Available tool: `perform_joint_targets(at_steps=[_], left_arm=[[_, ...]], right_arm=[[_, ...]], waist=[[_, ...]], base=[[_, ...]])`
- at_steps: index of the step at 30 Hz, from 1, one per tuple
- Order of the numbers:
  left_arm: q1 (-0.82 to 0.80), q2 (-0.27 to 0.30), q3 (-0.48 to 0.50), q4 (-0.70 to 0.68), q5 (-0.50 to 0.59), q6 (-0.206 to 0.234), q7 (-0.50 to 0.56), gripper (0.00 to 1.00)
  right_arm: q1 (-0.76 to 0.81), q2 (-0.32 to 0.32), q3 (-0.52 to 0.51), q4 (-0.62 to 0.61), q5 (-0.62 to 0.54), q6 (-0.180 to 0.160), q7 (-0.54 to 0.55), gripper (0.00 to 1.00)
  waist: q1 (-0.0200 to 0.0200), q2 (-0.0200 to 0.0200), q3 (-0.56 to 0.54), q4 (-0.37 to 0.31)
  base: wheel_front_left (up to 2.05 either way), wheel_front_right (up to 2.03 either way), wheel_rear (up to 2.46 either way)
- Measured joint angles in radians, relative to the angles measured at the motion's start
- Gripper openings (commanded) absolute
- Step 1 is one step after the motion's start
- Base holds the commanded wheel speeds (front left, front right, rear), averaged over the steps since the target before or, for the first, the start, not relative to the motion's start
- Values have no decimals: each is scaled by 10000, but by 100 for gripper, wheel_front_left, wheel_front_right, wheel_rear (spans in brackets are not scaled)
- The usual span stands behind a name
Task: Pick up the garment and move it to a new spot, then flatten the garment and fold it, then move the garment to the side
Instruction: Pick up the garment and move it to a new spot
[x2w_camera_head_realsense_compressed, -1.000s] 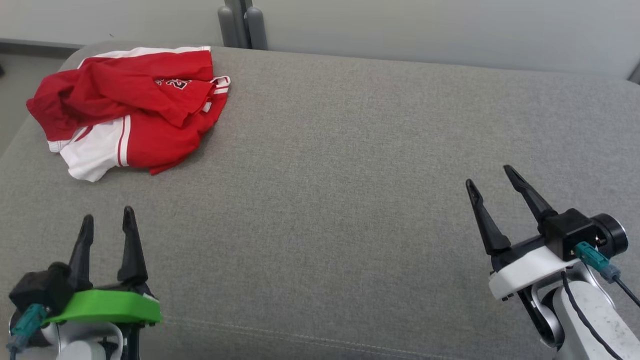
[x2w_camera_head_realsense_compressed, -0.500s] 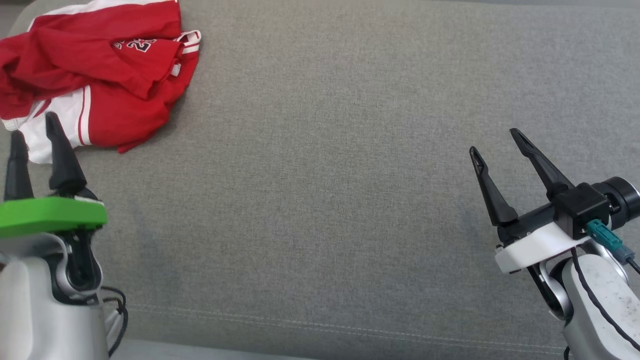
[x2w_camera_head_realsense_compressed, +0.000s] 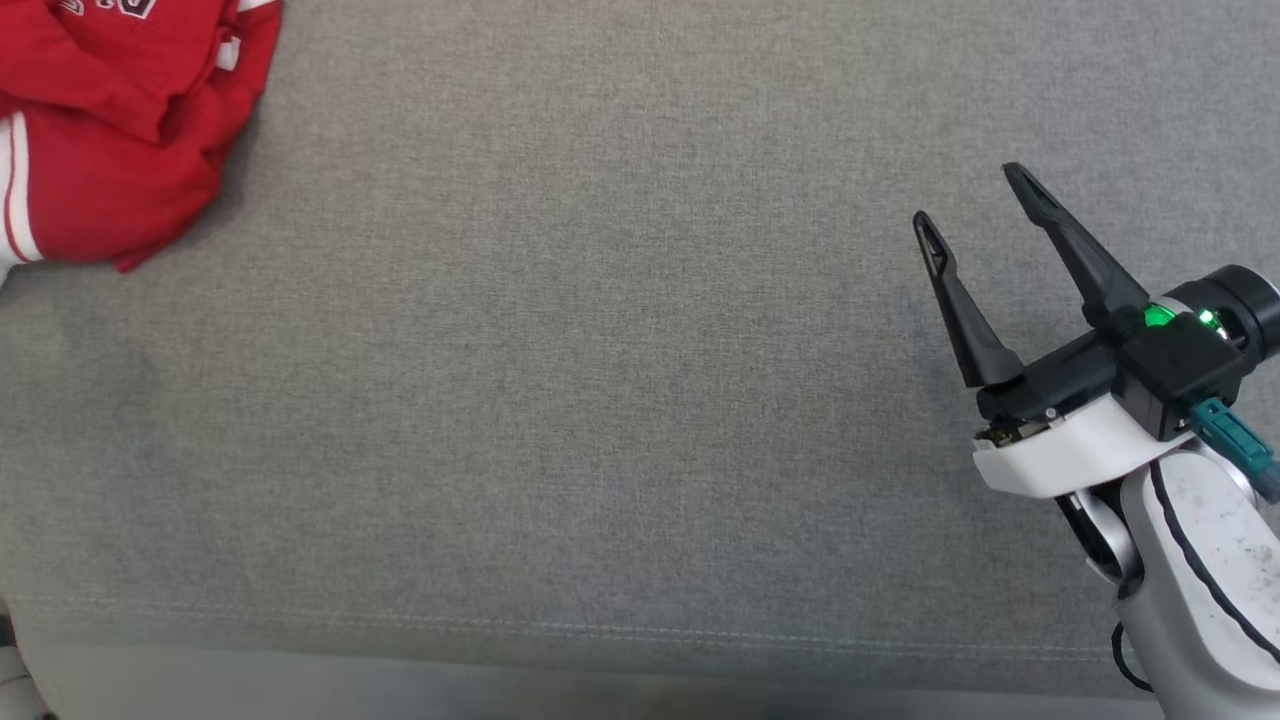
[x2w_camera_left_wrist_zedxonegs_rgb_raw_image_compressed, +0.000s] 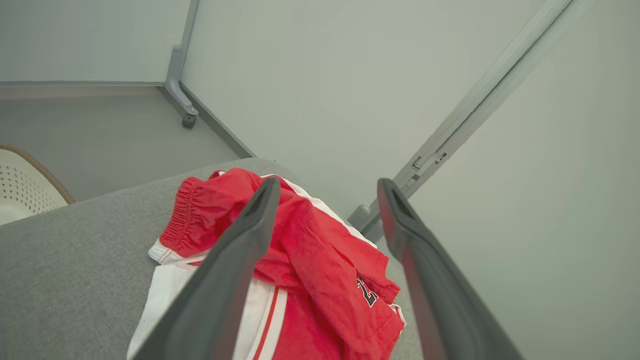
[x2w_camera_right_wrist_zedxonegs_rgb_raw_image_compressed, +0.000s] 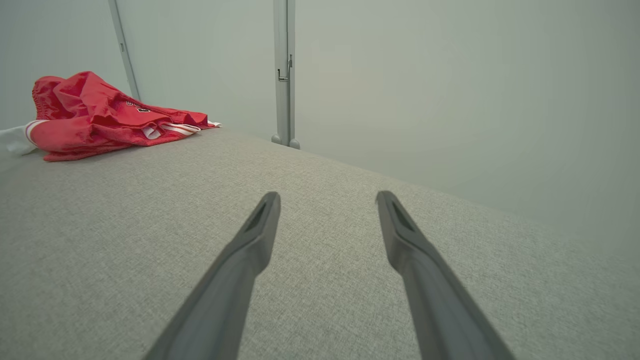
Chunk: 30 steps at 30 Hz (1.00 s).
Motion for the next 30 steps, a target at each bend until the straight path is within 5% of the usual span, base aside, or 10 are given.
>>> perform_joint_targets(at_steps=[8,27,28,30], left_arm=[[-1523,861,382,702,-309,228,884,100],[-2652,1390,111,2993,476,456,1250,100],[-2744,1356,82,3051,451,456,1248,89],[-2879,1296,0,3160,445,456,1250,47]], right_arm=[[-290,-65,-132,-520,-13,2,0,100],[-897,-224,-293,-934,-86,-2,-58,100],[-899,-222,-291,-934,-86,-2,-58,100],[-902,-222,-286,-930,-86,-2,-58,100]], waist=[[0,0,1264,-419],[1,0,2857,-885],[1,0,2860,-885],[1,0,2862,-885]], base=[[0,0,0],[0,0,0],[0,0,0],[0,0,0]])
